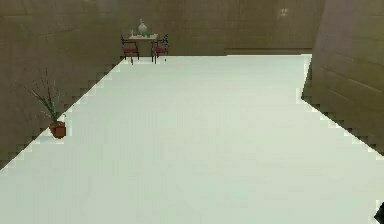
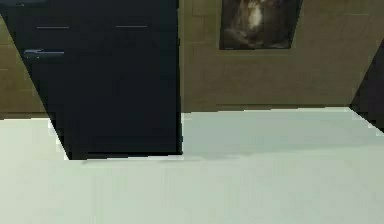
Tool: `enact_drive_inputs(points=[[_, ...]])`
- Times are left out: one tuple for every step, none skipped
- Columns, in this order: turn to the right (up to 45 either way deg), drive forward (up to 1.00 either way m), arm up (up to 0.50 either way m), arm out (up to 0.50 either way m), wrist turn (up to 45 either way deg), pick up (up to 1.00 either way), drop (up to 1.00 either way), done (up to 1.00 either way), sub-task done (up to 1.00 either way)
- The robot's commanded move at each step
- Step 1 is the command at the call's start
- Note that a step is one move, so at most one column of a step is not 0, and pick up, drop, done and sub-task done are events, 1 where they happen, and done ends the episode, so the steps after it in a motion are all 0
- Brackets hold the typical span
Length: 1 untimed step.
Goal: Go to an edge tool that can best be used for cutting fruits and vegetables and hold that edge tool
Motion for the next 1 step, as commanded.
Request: enact_drive_inputs(points=[[0.0,0.85,0.00,0.00,0.0,0.00,0.00,0.00,0.00]])
